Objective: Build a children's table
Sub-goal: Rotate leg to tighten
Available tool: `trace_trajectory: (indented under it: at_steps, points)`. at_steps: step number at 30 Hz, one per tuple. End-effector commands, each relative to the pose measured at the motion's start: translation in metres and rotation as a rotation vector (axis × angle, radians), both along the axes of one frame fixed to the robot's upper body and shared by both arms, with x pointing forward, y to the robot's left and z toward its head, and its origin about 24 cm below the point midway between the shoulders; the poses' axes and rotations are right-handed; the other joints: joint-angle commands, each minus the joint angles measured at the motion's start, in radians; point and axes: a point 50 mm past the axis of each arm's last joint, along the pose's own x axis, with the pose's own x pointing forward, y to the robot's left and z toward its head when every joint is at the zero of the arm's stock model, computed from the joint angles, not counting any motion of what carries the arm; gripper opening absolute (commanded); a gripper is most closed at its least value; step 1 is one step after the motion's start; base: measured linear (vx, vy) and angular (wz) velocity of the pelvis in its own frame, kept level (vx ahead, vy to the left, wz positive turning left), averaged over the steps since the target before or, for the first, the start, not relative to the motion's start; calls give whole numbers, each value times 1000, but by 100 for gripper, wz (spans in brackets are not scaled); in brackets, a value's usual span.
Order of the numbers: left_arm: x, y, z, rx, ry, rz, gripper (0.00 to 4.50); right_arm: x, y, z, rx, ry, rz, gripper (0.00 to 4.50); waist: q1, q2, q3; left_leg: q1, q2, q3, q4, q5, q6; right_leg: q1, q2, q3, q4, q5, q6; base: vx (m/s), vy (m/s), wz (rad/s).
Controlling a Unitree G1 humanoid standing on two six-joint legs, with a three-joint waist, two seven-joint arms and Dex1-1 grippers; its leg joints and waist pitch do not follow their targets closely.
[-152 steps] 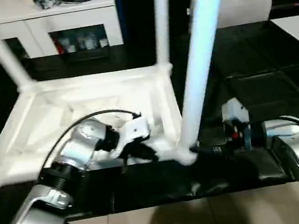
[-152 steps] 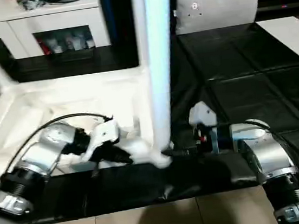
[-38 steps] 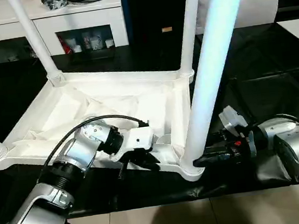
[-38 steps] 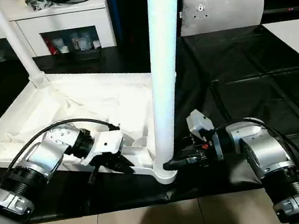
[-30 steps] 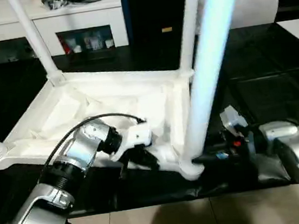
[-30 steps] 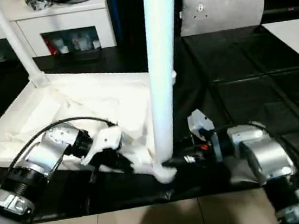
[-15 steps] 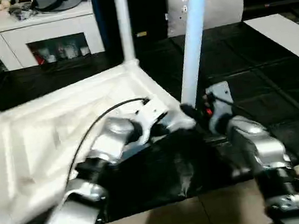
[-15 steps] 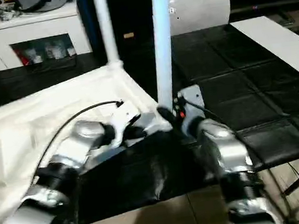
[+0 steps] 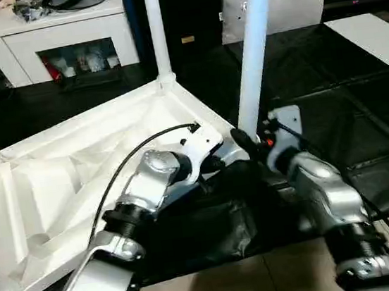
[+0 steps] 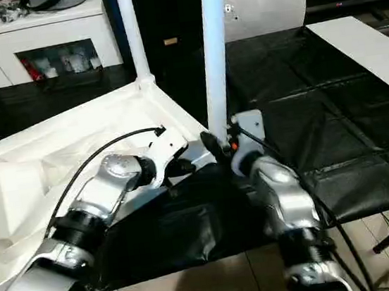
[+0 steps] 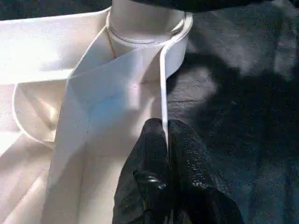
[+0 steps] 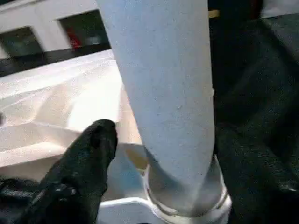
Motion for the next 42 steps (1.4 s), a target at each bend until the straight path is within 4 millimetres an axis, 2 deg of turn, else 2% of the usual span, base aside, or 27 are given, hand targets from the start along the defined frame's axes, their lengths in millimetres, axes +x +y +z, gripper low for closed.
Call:
trace_trajectory:
  at_steps: [1, 2, 3, 5, 6, 8, 10, 11, 15, 16, 18, 22, 23, 27, 31, 42]
  points:
    - [-3, -12, 17, -55, -66, -105, 0, -4, 13, 5, 15, -16, 109, 380, 10, -6, -85, 3, 64, -33, -65, -8, 113, 78, -103, 89, -56, -170, -71, 0, 0, 0]
    - [-5, -8, 16, -56, -59, -143, 0, -6, 7, 6, 4, -18, 144, 392, 11, -7, -85, 4, 63, -32, -64, -10, 112, 77, -101, 90, -55, -175, -69, 0, 0, 0]
    - [-9, 2, 13, -44, -39, -226, 0, -11, -6, 10, -47, -44, 258, 392, 12, -3, -84, 4, 63, -32, -64, -14, 110, 76, -100, 88, -57, -183, -69, 0, 0, 0]
    - [-11, 5, 12, -42, -30, -245, 0, -13, -10, 12, -64, -53, 290, 421, 17, -7, -83, 4, 61, -29, -64, -31, 112, 77, -99, 90, -59, -202, -58, 0, 0, 0]
    - [-11, 10, 11, -27, -27, -266, 0, -16, -15, 13, -95, -65, 355, 431, 21, -3, -81, 5, 60, -29, -65, -49, 108, 76, -98, 87, -64, -232, -48, 0, 0, 0]
    - [-14, 19, 10, 2, 1, -335, 0, -23, -25, 16, -200, -89, 499, 434, 28, -7, -78, 8, 55, -25, -65, -75, 101, 74, -95, 84, -73, -286, -30, 0, 0, 0]
    - [-17, 23, 10, 16, 6, -400, 0, -26, -30, 16, -211, -77, 546, 434, 39, -7, -76, 9, 57, -25, -66, -86, 96, 72, -95, 84, -79, -331, -10, 0, 0, 0]
    - [-19, 25, 11, 24, 10, -451, 0, -28, -32, 16, -226, -77, 589, 434, 43, -14, -76, 11, 57, -24, -67, -90, 92, 70, -93, 83, -81, -346, -3, 0, 0, 0]
    - [-26, 33, 11, 59, 32, -587, 0, -36, -37, 17, -253, -79, 738, 434, 56, -10, -80, 12, 66, -27, -66, -81, 97, 66, -94, 86, -72, -314, -12, 0, 0, 0]
    - [-26, 34, 11, 77, 33, -605, 0, -37, -38, 17, -243, -72, 770, 434, 59, -13, -81, 13, 67, -27, -66, -77, 99, 66, -94, 87, -70, -306, -16, 0, 0, 0]
    - [-27, 37, 11, 104, 34, -644, 0, -40, -38, 17, -227, -57, 832, 417, 69, -15, -80, 11, 67, -26, -66, -68, 101, 67, -96, 87, -68, -304, -27, 0, 0, 0]
    - [-32, 42, 10, 145, 54, -725, 0, -47, -36, 16, -193, -26, 936, 387, 72, -14, -81, 9, 69, -27, -66, -73, 102, 68, -96, 86, -68, -311, -24, 0, 0, 0]
    - [-33, 43, 10, 155, 61, -751, 0, -49, -34, 16, -174, -15, 970, 378, 71, -21, -79, 8, 66, -26, -67, -73, 102, 68, -95, 86, -71, -317, -20, 0, 0, 0]
    - [-35, 45, 10, 164, 66, -780, 0, -54, -33, 15, -155, 23, 1049, 342, 72, -17, -75, 10, 63, -25, -68, -83, 90, 67, -94, 83, -78, -366, -2, 0, 0, 0]
    - [-34, 45, 11, 165, 63, -783, 0, -56, -32, 14, -155, 38, 1076, 317, 72, -20, -76, 10, 62, -25, -69, -81, 82, 68, -93, 82, -79, -373, 14, 0, 0, 0]
    - [-33, 44, 11, 125, 78, -761, 0, -62, -27, 13, -94, 71, 1121, 227, 71, -20, -73, 10, 60, -25, -69, -82, 81, 67, -91, 79, -84, -385, 27, 0, 0, 0]
